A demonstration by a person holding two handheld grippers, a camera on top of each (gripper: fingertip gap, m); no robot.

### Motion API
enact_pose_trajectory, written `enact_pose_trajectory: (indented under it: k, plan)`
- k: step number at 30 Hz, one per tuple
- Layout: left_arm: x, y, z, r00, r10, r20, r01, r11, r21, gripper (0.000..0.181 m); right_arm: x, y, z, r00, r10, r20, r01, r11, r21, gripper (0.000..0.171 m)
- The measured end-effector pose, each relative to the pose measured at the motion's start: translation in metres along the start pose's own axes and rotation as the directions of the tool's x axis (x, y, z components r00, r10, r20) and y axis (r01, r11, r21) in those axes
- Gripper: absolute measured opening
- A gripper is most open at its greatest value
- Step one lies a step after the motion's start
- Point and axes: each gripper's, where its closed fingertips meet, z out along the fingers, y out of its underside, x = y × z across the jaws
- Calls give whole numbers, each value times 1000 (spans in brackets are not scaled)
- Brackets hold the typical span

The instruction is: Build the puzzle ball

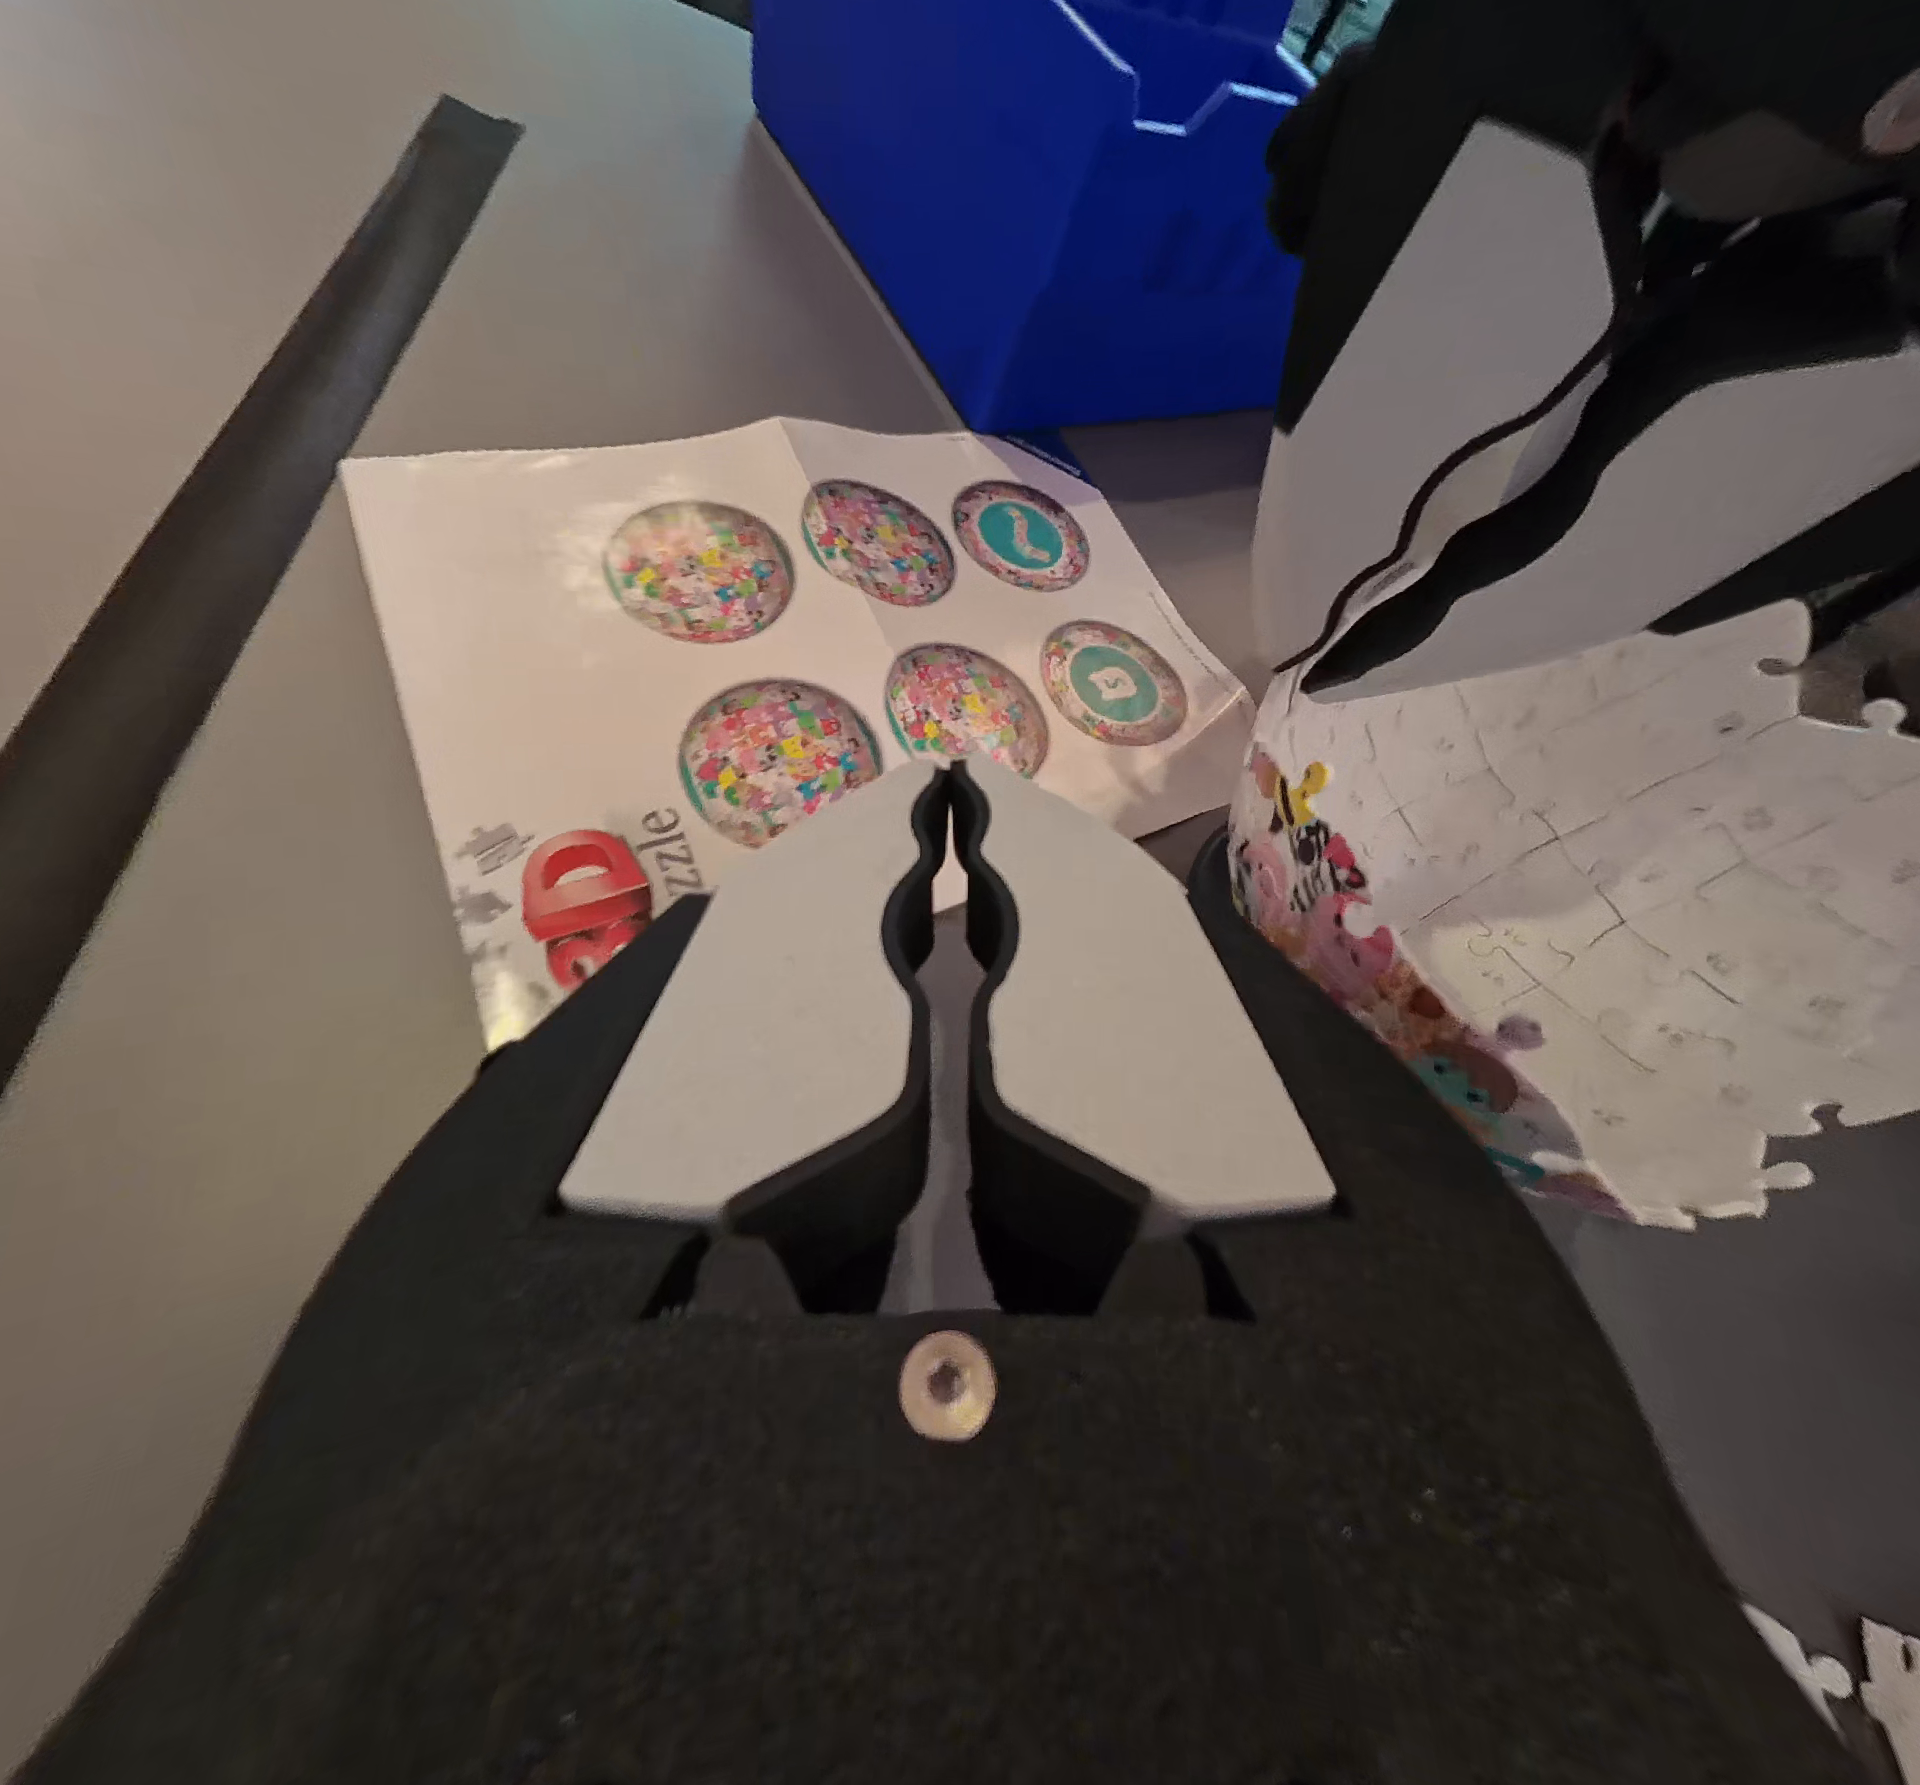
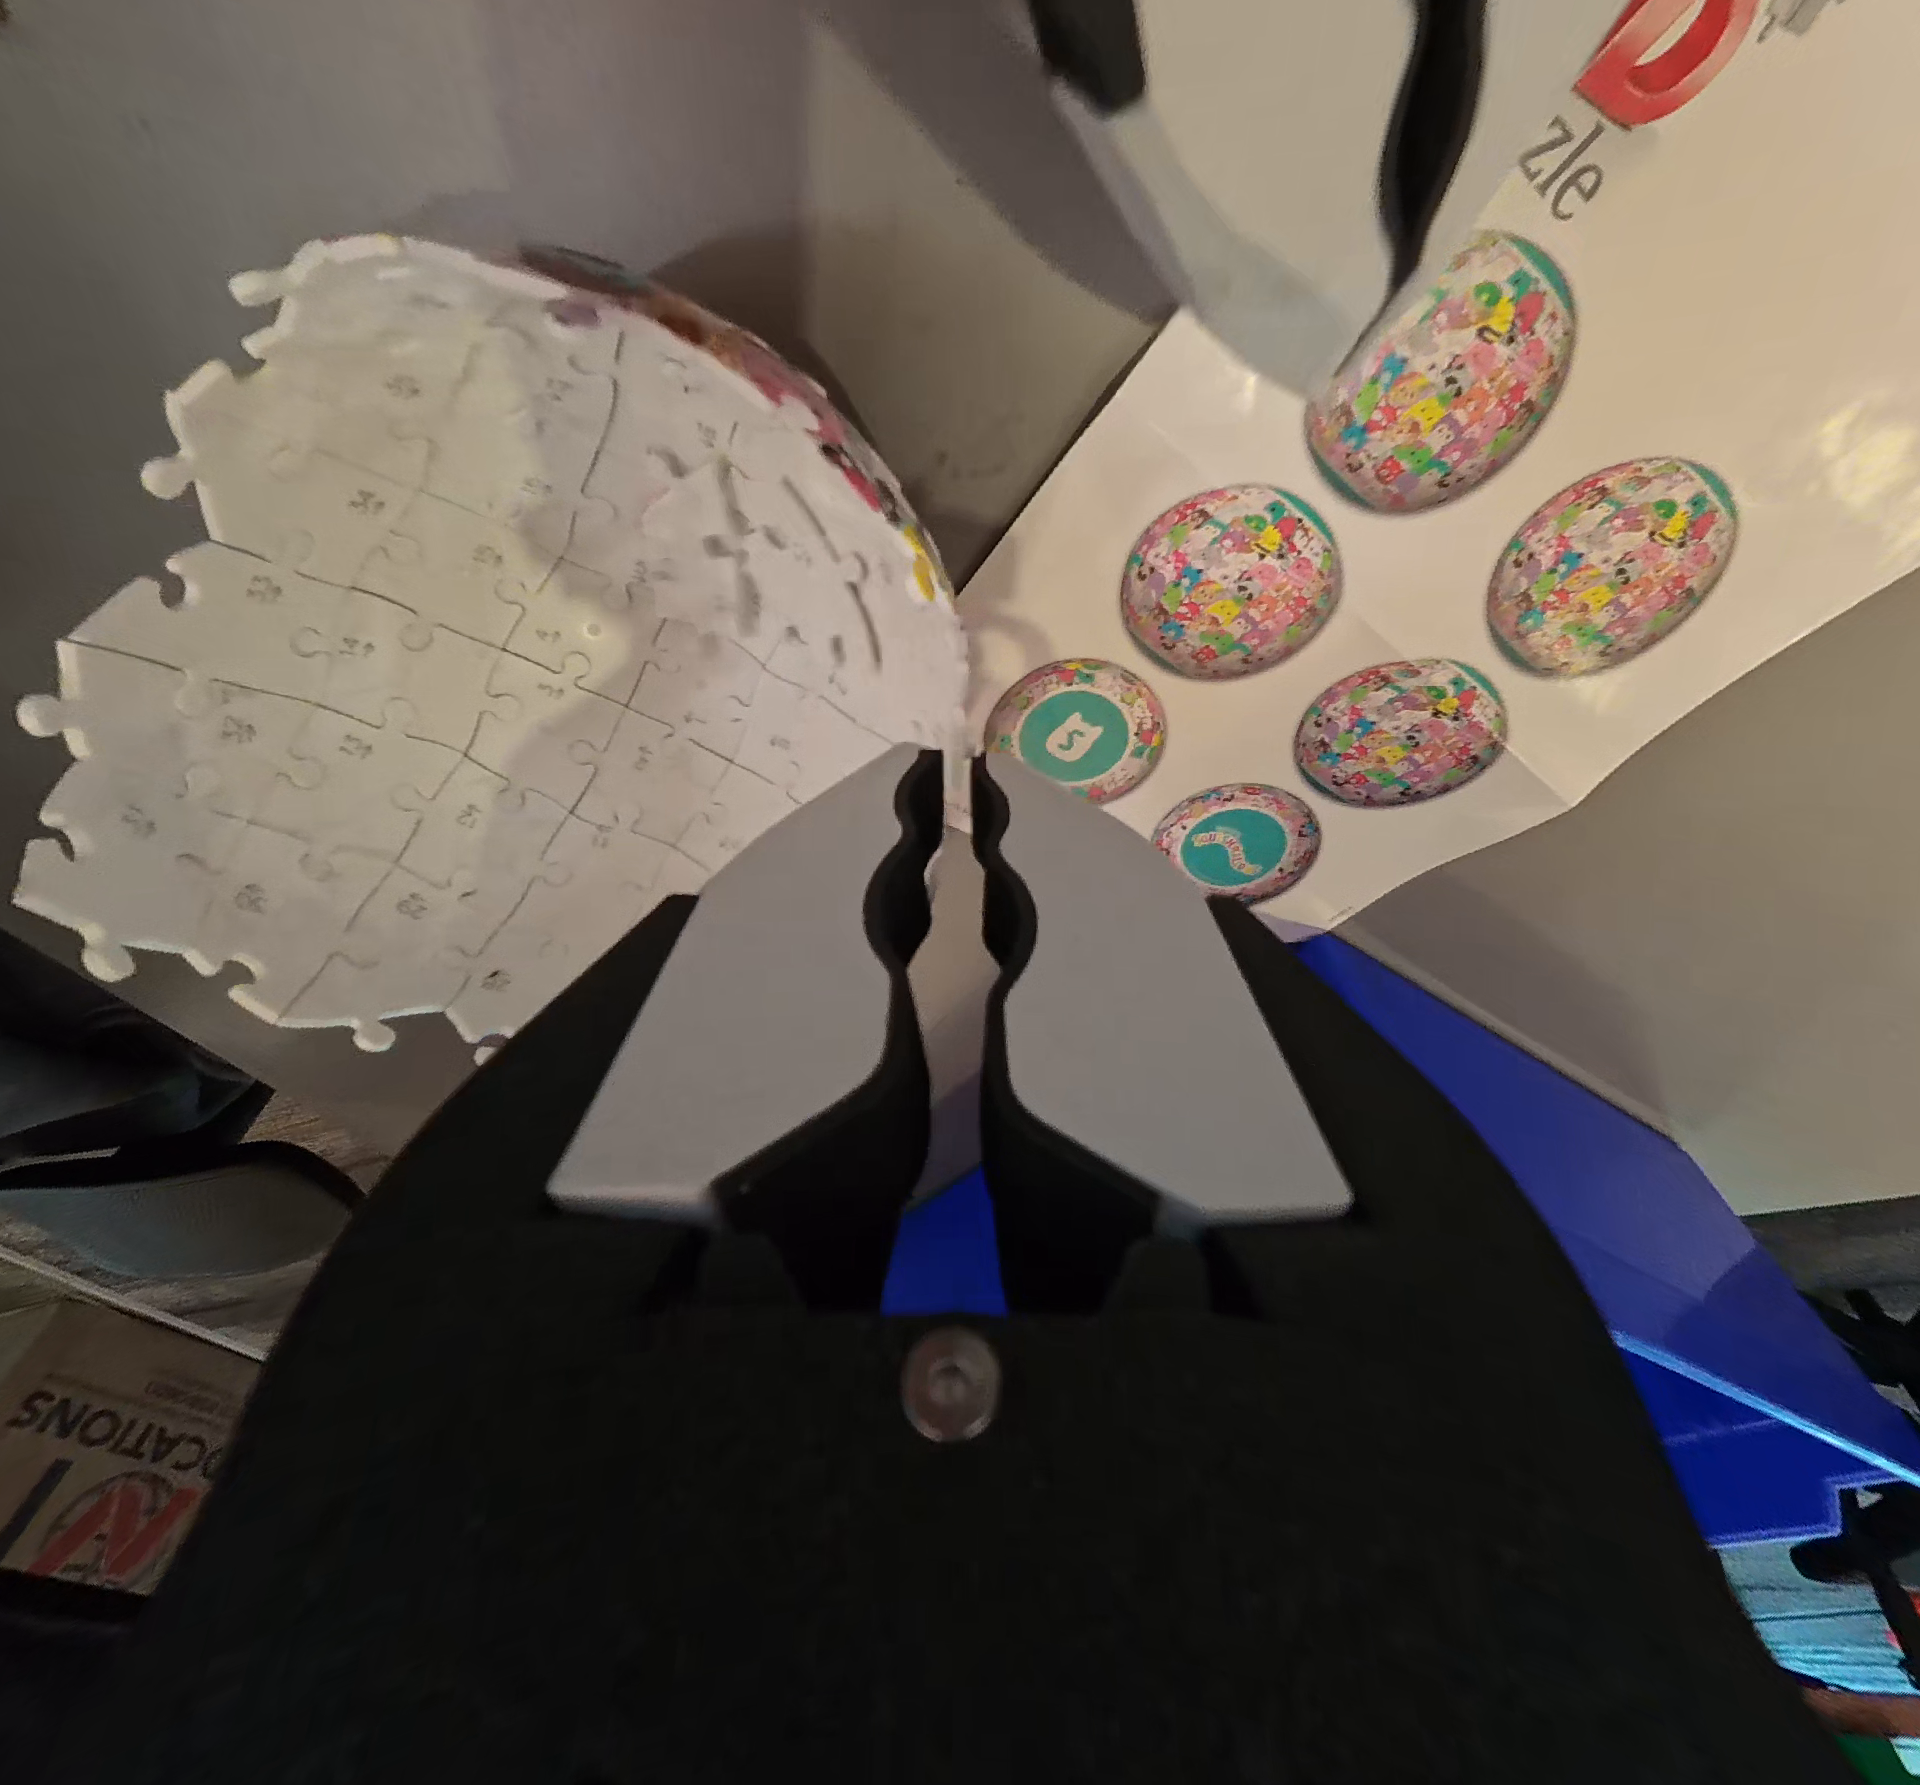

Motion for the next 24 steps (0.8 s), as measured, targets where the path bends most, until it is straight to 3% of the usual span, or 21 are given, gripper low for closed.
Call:
enact_pose_trajectory:
  k: [6,10,12,15,16,20,22,24]
  plan:
    - [8,4,9,998,66,15,-66,997,-43,0,-2,0,-14,1000,-23,-17,23,999,41,10]
    - [6,0,0,996,71,57,-72,997,7,0,-13,-21,-71,992,-41,-116,77,944,322,10]
    - [5,-5,-5,995,65,71,-68,997,43,0,-27,-28,-105,982,-36,-185,126,857,500,12]
    - [2,-19,-24,989,62,133,-75,992,98,2,-57,-20,-139,963,11,-269,196,658,727,21]
    - [3,-25,-34,986,57,160,-76,990,118,11,-66,-12,-143,957,56,-286,196,603,774,24]
    - [23,-44,-81,973,24,230,-72,977,202,23,-104,26,-135,946,238,-220,147,291,945,25]
    - [35,-39,-98,956,38,291,-92,980,174,27,-120,43,-121,944,290,-157,121,138,983,25]
    - [50,-27,-112,941,42,335,-86,989,117,37,-127,54,-93,936,340,-84,58,87,995,25]
